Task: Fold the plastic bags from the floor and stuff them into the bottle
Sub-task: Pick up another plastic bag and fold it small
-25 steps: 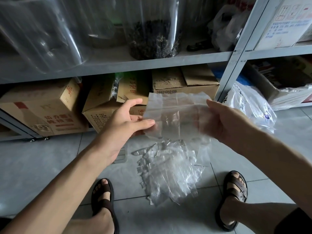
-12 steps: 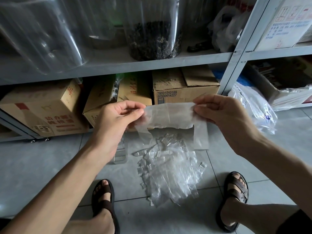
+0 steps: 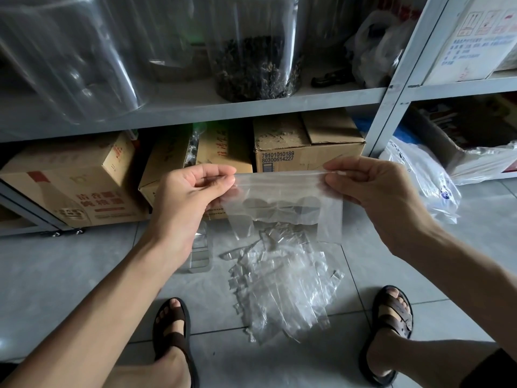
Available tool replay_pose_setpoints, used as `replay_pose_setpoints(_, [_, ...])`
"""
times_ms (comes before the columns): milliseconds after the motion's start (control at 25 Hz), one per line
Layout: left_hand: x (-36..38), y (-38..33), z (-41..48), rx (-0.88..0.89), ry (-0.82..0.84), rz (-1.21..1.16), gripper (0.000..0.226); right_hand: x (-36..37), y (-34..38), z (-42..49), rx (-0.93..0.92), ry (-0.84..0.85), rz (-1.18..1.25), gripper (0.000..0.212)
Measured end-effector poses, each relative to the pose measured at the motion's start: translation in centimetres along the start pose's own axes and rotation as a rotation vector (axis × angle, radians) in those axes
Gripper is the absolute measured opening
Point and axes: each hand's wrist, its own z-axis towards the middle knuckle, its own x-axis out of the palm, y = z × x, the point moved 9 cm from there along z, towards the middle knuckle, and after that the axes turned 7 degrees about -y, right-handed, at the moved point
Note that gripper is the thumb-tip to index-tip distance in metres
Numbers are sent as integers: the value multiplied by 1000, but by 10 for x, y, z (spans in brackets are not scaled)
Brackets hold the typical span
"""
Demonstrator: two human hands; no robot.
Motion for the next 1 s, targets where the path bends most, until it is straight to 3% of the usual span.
replay_pose_setpoints(440, [-6, -8, 4, 128, -35, 109, 16, -5, 15, 0, -239, -71, -364, 12])
replay_pose_setpoints(800, [-8, -10, 5, 183, -47, 162, 11, -6, 14, 2, -237, -61, -374, 12])
replay_pose_setpoints(1000, [-7, -19, 6, 275, -52, 364, 19, -5, 15, 6, -253, -35, -363, 15])
